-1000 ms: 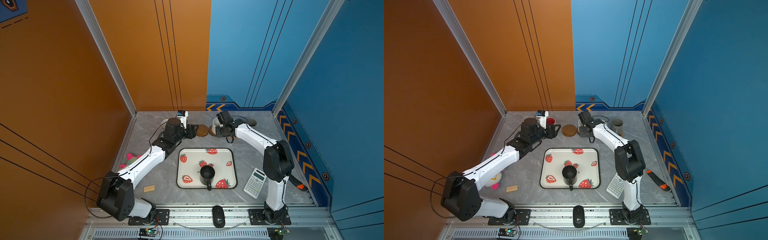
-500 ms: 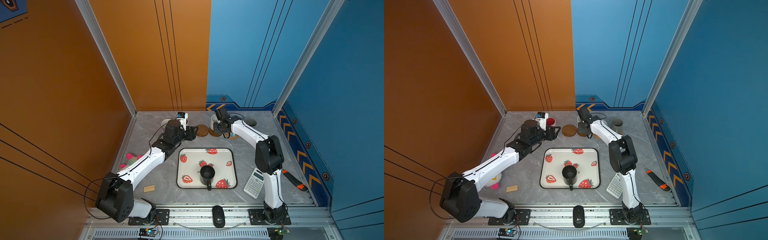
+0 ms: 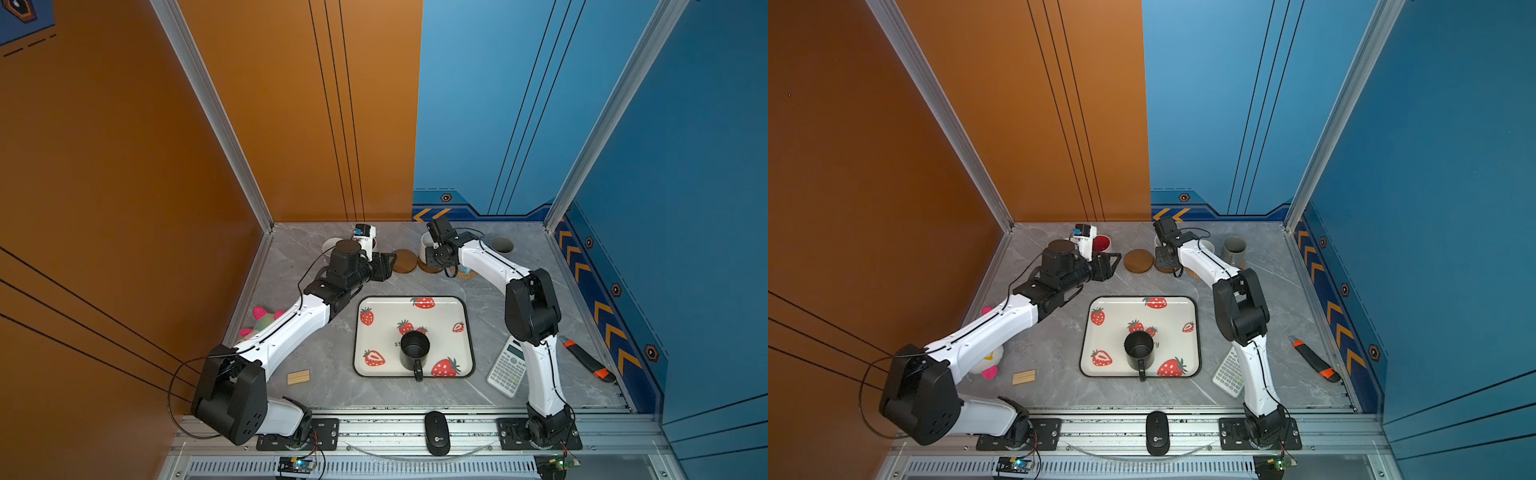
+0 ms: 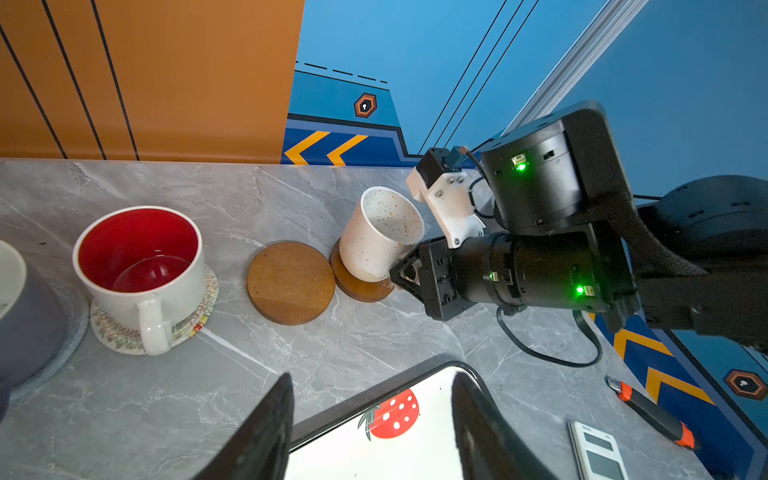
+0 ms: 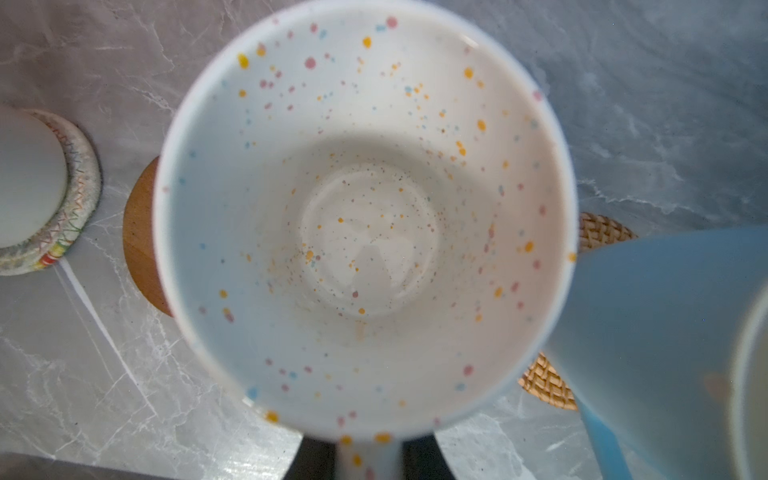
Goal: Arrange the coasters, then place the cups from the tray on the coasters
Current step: 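Lower the speckled mug onto the wooden coaster beside the woven coaster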
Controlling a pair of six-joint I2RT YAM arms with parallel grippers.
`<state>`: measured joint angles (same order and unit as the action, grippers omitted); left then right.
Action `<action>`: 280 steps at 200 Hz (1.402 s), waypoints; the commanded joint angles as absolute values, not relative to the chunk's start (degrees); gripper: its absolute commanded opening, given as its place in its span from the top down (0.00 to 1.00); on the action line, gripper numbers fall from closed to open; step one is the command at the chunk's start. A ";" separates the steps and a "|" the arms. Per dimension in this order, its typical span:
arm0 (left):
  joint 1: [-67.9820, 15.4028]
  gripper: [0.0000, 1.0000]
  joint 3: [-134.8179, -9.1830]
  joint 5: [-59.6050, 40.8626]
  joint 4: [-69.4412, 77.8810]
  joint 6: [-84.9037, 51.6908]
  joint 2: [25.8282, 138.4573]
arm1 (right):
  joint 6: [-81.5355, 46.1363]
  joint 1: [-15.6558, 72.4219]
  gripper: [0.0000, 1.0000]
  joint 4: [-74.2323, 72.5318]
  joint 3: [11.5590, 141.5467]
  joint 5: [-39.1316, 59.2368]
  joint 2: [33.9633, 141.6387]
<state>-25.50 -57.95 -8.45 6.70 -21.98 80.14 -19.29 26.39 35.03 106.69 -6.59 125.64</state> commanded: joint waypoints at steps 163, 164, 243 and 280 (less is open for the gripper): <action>-25.13 0.39 -57.48 -10.02 7.73 -21.97 79.44 | -18.82 26.36 1.00 34.52 110.54 -9.96 126.66; -25.13 0.39 -57.48 -10.02 7.73 -21.97 79.45 | -18.81 26.37 1.00 34.53 110.55 -9.95 126.74; -25.11 0.39 -57.44 -10.20 7.73 -21.97 79.35 | -18.81 26.62 1.00 35.76 110.64 -10.49 127.13; -25.14 0.39 -57.39 -10.20 7.82 -22.00 79.30 | -18.90 26.63 0.93 36.02 110.60 -10.53 127.18</action>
